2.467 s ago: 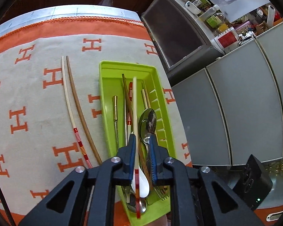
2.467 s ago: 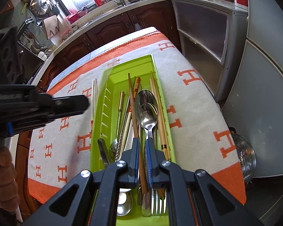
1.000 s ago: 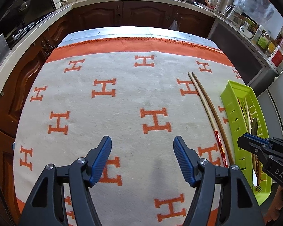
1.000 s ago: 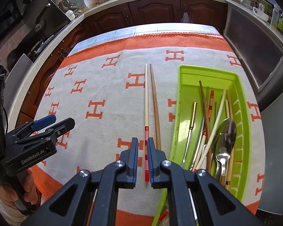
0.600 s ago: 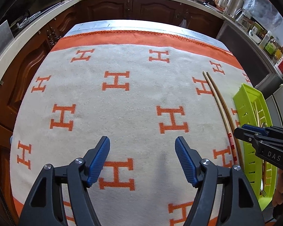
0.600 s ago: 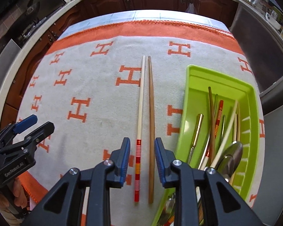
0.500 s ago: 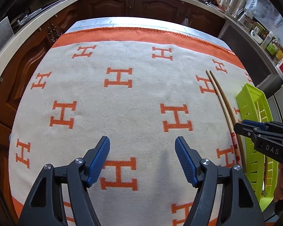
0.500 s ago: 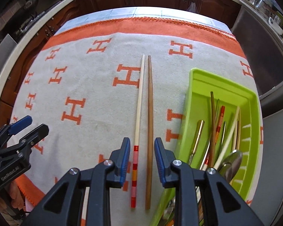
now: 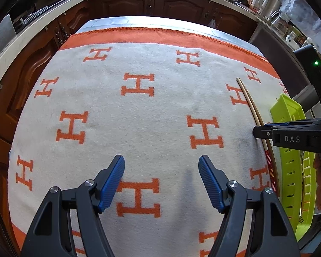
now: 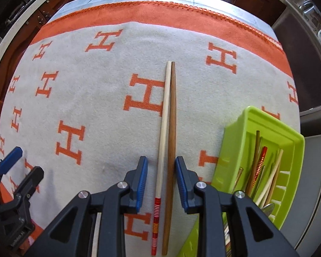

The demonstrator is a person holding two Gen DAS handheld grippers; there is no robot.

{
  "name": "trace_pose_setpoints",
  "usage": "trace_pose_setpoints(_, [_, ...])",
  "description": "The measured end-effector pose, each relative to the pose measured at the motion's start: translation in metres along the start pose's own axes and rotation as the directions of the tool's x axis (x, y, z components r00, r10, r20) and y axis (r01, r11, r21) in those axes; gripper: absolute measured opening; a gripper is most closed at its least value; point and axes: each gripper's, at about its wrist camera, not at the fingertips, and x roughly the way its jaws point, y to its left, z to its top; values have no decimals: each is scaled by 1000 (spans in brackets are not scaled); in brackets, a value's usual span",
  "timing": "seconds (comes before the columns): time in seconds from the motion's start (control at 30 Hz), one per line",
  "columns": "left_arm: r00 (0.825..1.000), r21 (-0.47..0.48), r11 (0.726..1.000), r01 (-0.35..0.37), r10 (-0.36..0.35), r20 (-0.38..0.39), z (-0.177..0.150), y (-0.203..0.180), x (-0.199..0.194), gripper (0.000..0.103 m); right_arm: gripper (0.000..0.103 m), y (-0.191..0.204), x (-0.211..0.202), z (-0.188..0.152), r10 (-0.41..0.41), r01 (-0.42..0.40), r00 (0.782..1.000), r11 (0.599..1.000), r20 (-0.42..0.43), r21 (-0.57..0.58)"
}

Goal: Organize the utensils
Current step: 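Move both grippers over the last two wooden chopsticks on the cloth, then grasp the dark chopstick with the right gripper while the left grasps the light chopstick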

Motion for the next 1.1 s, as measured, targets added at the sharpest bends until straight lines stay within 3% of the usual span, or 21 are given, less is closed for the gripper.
trace_pose_setpoints(0.13, [1000, 1, 1000, 4, -4, 0, 0, -1, 0, 70, 27, -4, -2, -2, 92, -91, 996, 995, -15, 39])
trace_pose_setpoints(0.3, [1000, 8, 1000, 9, -9, -2, 0, -3, 0, 70, 27, -2, -2, -18, 274, -271, 961, 957, -24, 106])
trace_pose_setpoints(0.4, [1000, 11, 1000, 10, -10, -1, -1, -4, -1, 70, 27, -1, 0, -32, 336, -333, 942, 935, -6, 125])
trace_pose_setpoints(0.43, [1000, 11, 1000, 10, -10, -1, -2, -4, -2, 70, 26, 0, 0, -37, 348, -346, 937, 930, 5, 125])
trace_pose_setpoints(0.53, [1000, 9, 1000, 13, -13, -2, -2, -5, -2, 70, 12, 3, -1, -46, 343, -345, 939, 933, 36, 108])
trace_pose_setpoints(0.7, [1000, 16, 1000, 16, -16, -5, -3, -9, -4, 70, 6, -3, -5, -58, 376, -386, 921, 917, 106, 97])
trace_pose_setpoints(0.87, [1000, 33, 999, 30, -30, -8, -2, -17, -6, 70, 6, -12, -9, -73, 388, -409, 908, 903, 156, 133])
trace_pose_setpoints(1.1, [992, 39, 992, 120, -117, -55, 8, -44, 3, 70, 6, -27, -32, -91, 404, -443, 885, 885, 232, 146])
